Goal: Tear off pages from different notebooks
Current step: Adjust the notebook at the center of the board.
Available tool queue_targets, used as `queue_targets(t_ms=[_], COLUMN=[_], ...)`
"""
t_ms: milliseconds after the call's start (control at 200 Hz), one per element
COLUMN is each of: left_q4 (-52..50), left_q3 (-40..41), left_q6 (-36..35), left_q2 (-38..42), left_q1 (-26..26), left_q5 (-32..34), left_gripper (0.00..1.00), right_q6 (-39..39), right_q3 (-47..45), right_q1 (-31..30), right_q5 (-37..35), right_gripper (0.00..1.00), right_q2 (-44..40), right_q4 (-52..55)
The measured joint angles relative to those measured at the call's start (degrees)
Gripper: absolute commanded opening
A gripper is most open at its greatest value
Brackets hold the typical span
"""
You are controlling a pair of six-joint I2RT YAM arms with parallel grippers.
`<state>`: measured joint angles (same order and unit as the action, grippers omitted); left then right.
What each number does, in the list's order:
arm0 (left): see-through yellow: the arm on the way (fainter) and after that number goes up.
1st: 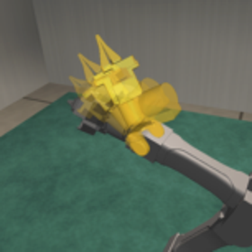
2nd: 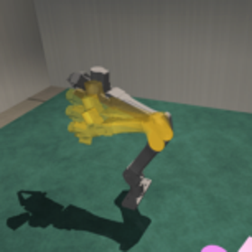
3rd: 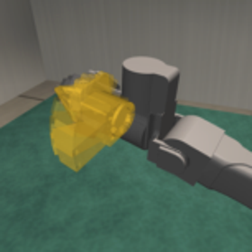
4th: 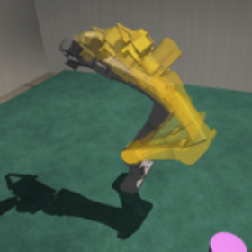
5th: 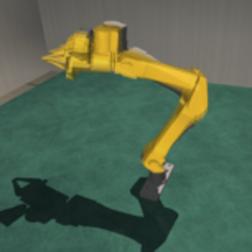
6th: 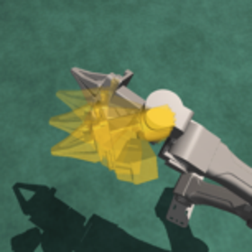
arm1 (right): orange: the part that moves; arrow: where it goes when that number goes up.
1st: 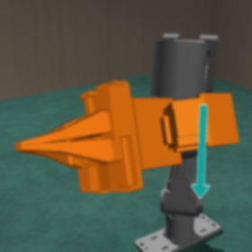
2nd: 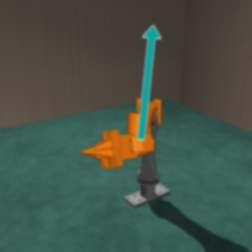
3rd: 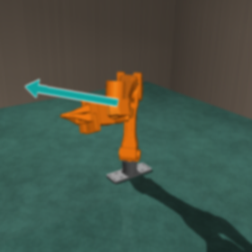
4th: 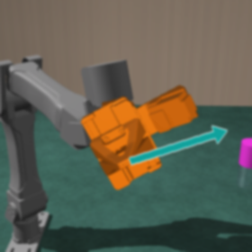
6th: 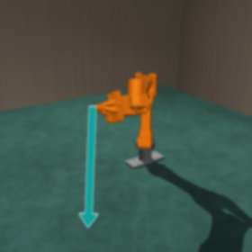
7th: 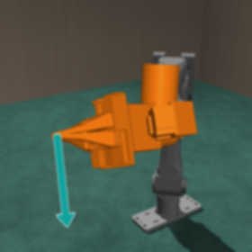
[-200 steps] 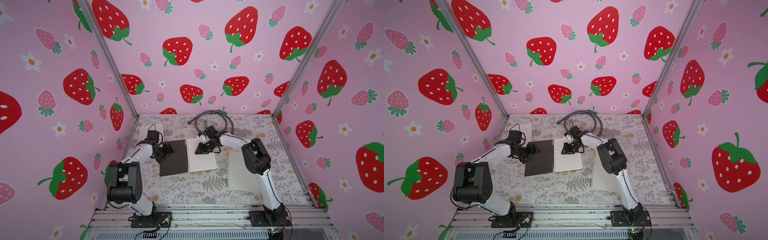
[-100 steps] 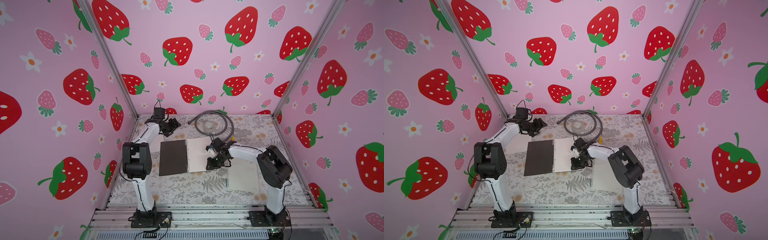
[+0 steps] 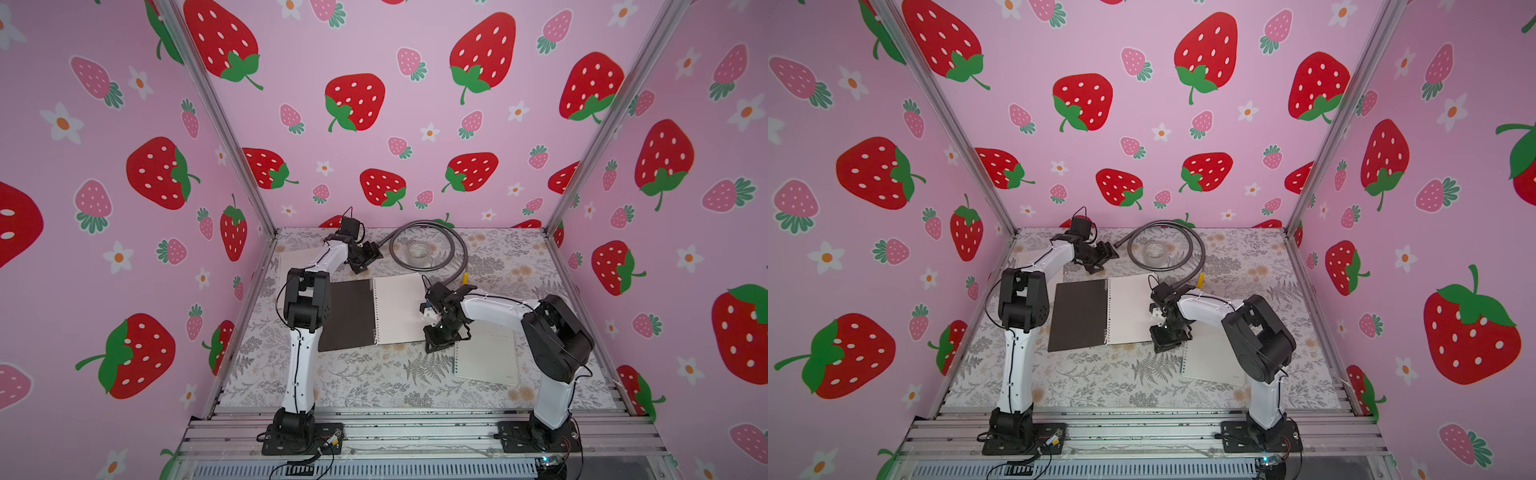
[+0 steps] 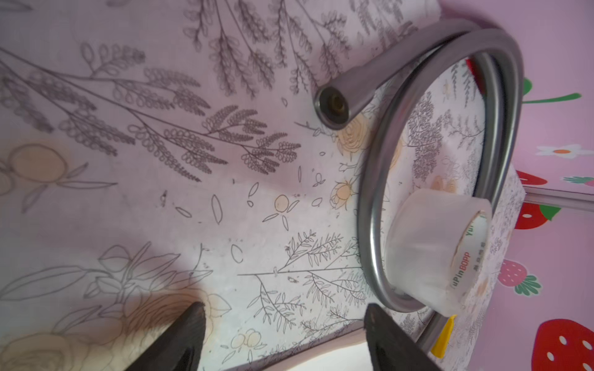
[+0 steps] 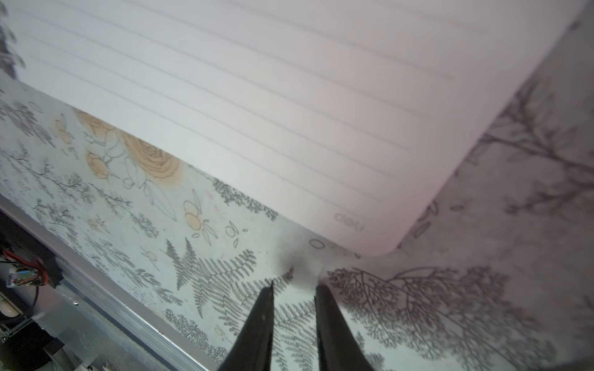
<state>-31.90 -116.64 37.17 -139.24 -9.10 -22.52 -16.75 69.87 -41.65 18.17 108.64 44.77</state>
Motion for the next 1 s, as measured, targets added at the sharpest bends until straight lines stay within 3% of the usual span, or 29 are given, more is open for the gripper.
queue_targets(t_ms=[115, 350, 490, 730, 840, 995], left_q4=[1.8, 7.5, 10.4, 11.8, 9.4, 1.5], left_q3=[3.5, 23.2, 32.8, 40.7, 42.3, 41.5], left_q6=[-0.8, -1.0, -0.7, 0.4, 0.1, -2.2], left_q2=[1.8, 13.4, 19.3, 24.3, 26.2, 30.1], left_q1=[0.0, -1.2, -3.7, -7.0, -7.6, -7.8], left_q5=[-0.2, -1.2, -2.2, -5.7, -6.2, -6.4], left_gripper=[0.78, 0.77, 0.77, 0.76, 0.76, 0.76], right_q6=[-0.5, -3.1, -3.5, -3.5, -3.4, -3.3], right_q3=[4.2, 15.5, 26.7, 43.8, 42.2, 25.0], right_q1=[0.9, 5.2, 7.9, 10.9, 10.9, 10.4], right_q5=[-0.5, -2.8, -7.1, -12.8, -13.3, -13.0], right_gripper=[0.26, 0.27, 0.28, 0.28, 0.31, 0.45], right_q2=[3.3, 10.5, 16.7, 26.5, 25.6, 14.4], right_q4=[1.0, 3.1, 5.0, 5.0, 3.0, -4.6])
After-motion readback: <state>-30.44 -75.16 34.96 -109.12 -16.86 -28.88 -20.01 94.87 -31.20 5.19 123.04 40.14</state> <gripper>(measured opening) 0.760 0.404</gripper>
